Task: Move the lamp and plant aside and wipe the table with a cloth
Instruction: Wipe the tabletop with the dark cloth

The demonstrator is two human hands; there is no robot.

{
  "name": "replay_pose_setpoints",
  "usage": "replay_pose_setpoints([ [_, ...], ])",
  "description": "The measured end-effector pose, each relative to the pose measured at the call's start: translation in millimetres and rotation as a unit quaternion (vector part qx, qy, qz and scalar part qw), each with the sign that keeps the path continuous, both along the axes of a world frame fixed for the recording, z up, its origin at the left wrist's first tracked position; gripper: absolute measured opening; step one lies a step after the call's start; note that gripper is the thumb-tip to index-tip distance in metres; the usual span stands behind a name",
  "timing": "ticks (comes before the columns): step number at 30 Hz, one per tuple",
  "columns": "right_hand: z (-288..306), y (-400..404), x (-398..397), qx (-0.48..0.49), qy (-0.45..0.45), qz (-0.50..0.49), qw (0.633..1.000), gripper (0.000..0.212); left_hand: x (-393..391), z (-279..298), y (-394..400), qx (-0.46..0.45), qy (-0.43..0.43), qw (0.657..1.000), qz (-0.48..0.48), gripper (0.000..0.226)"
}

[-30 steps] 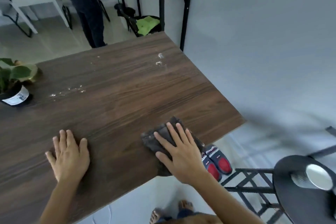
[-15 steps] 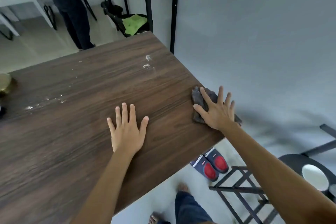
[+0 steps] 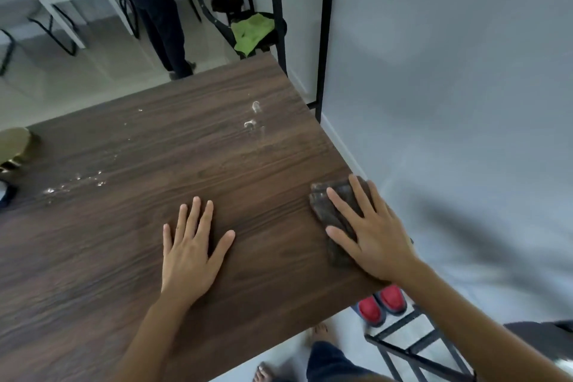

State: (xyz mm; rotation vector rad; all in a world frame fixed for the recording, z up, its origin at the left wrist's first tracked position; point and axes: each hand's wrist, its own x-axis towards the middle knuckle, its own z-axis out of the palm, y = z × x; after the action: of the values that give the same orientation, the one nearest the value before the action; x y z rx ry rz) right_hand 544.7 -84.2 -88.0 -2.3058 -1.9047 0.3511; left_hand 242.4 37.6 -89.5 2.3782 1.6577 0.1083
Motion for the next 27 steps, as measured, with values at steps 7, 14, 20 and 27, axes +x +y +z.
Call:
replay_pose_setpoints([
  [7,-8.2,-41.1,-0.9,0.022,-0.031,0.01,0.999,0.07,29.0,11.8,48.3,-0.018,-0.013,0.999,0.047,0.082],
  [14,-0.2,171.0,-3.3,0.004,-0.043,-0.019,0.999,0.085,36.6,-4.6,60.3,0.036,0.02,0.991,0.128,0.079],
  [20,8.0,352.5,-16.4,-0.05,-0.026,-0.044,0.997,0.085,36.2,-5.7,65.1,0.032,0.032,0.99,0.13,0.076],
  [27,-3.9,282.7,-55.9,-0.024,-0.017,0.162,0.986,0.064,29.5,-1.2,68.4,0.013,-0.092,0.987,0.134,0.062],
])
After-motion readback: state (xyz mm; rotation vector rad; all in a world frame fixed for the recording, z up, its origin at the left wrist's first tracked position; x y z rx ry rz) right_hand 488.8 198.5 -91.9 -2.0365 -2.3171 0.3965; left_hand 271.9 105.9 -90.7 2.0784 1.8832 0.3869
